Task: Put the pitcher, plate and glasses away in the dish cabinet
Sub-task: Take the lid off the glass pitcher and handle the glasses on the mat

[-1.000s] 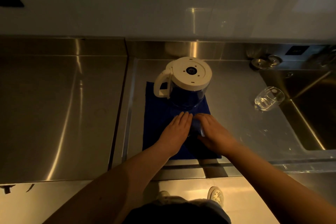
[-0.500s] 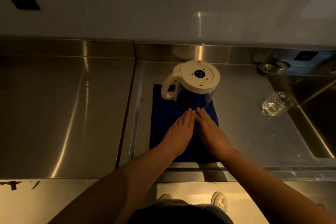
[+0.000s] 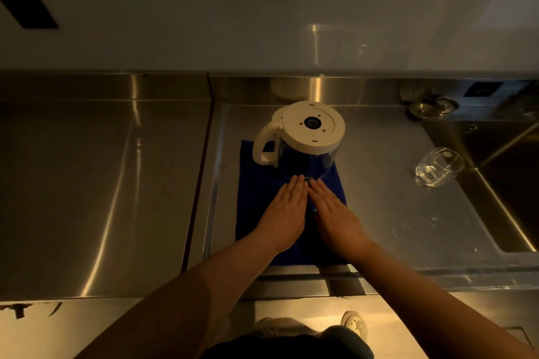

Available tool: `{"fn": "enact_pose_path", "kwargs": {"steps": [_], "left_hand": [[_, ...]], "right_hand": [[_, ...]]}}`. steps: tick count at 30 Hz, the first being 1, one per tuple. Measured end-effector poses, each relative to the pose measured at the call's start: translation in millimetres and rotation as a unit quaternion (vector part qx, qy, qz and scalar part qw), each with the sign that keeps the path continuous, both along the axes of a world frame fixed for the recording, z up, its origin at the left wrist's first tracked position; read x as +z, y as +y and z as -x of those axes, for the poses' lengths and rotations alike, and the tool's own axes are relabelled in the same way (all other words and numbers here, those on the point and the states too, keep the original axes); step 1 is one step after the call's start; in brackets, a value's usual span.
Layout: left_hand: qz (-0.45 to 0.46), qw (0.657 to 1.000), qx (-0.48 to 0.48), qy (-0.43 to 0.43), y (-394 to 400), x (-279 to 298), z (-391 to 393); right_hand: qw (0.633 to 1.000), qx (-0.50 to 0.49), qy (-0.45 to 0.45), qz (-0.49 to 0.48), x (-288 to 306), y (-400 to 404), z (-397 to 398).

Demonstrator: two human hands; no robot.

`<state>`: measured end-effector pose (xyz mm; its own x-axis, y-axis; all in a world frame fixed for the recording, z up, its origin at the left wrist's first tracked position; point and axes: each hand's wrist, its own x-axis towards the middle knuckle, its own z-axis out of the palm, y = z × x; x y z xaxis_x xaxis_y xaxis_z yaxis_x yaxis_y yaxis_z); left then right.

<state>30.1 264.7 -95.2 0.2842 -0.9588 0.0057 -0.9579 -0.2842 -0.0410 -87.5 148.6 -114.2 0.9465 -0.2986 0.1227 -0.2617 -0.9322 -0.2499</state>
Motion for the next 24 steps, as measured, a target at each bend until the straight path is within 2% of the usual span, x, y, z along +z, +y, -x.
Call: {"fn": "enact_pose_path", "kwargs": {"steps": [11,18,24], "left_hand": [[-0.021,0.997,-0.069,-0.03,-58,0,32],[-0.042,0.996,-0.082,0.002,-121,4,67],[-0.025,0.995,-0.086,0.034,-206,15,108]], "right_hand": [[0.998,-0.052,-0.024,0.03,10,-59,58],[0.996,-0.087,-0.014,0.015,12,-130,106],[0.994,-0.108,-0.013,0.002,23,-206,139]]}}
